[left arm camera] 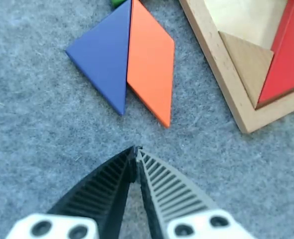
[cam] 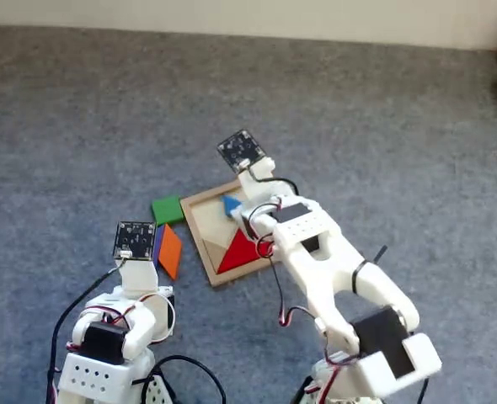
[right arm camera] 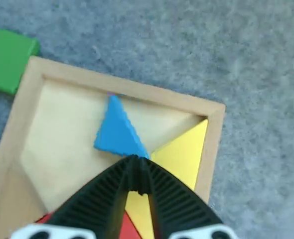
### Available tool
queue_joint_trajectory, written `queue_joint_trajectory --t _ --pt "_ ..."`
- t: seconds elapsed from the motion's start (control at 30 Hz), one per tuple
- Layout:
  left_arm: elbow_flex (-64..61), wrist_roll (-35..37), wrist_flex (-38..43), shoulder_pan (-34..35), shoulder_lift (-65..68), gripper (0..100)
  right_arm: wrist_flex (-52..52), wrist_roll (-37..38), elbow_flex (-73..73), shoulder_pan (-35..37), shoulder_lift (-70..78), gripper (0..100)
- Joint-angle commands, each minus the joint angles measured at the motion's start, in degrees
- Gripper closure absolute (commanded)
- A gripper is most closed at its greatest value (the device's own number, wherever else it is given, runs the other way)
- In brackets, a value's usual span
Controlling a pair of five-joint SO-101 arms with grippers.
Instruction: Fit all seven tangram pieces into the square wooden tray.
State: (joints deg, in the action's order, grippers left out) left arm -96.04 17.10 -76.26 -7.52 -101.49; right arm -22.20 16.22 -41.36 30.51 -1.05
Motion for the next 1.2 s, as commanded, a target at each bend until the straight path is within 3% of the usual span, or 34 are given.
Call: queue_joint_trajectory --t 0.0,0.5,0.63,1.17 --pt "-1.19 -0.09 -0.26 0.48 -2.42 99 1.80 -0.09 3.12 -1.19 2.95 99.4" --pt "-1.19 -0.09 -0.26 0.48 -2.42 99 1.89 -0.35 6.73 -3.82 2.33 99.4" --pt "-1.19 -0.09 -0.26 0.48 -2.42 99 1.54 -0.35 5.67 -5.05 -6.11 99.4" --pt "-1.19 -0.09 -0.26 0.48 -2.42 99 1.80 -0.09 -22.20 -10.77 -50.33 99.4"
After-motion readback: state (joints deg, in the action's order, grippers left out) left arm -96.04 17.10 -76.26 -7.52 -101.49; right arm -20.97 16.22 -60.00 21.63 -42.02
